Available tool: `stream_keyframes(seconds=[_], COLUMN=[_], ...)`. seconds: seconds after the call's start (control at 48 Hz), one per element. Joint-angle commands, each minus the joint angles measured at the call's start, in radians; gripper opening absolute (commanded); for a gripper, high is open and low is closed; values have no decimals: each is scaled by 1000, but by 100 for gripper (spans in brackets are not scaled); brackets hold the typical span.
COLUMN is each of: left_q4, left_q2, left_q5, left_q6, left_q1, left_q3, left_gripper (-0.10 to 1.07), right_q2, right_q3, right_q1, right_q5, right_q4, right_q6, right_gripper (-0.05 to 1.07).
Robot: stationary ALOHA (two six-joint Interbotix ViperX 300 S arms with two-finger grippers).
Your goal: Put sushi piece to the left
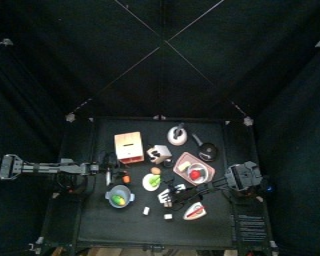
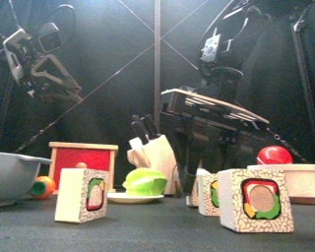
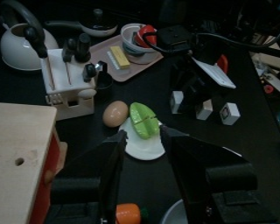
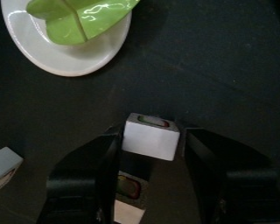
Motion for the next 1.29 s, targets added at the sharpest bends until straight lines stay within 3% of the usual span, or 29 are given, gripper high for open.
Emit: stream_keyframes(seconds=[0.0, 0.417, 0.688, 0.896, 1.271], left_q4=[0, -3, -3, -5, -5], left_q2=[3, 3, 3, 3, 3], left_q5=[-3, -3, -3, -3, -3], left_q6=[2, 2, 2, 2, 2], left_q1=[0, 0, 2, 0, 0], left_q3=[-12, -12, -12, -12, -12], left_gripper=[77, 77, 77, 77, 77], right_q2=[-46, -103, -104, -104, -20], right_q3=[-11, -12, -14, -44, -150], right_q1=[0, 46, 77, 84, 124], right_q5=[-11, -60, -160, -176, -153], right_q4=[-14, -193, -270, -186, -48], right_q6=[-3, -9, -46, -218, -580], right_gripper=[68, 67, 67, 67, 68])
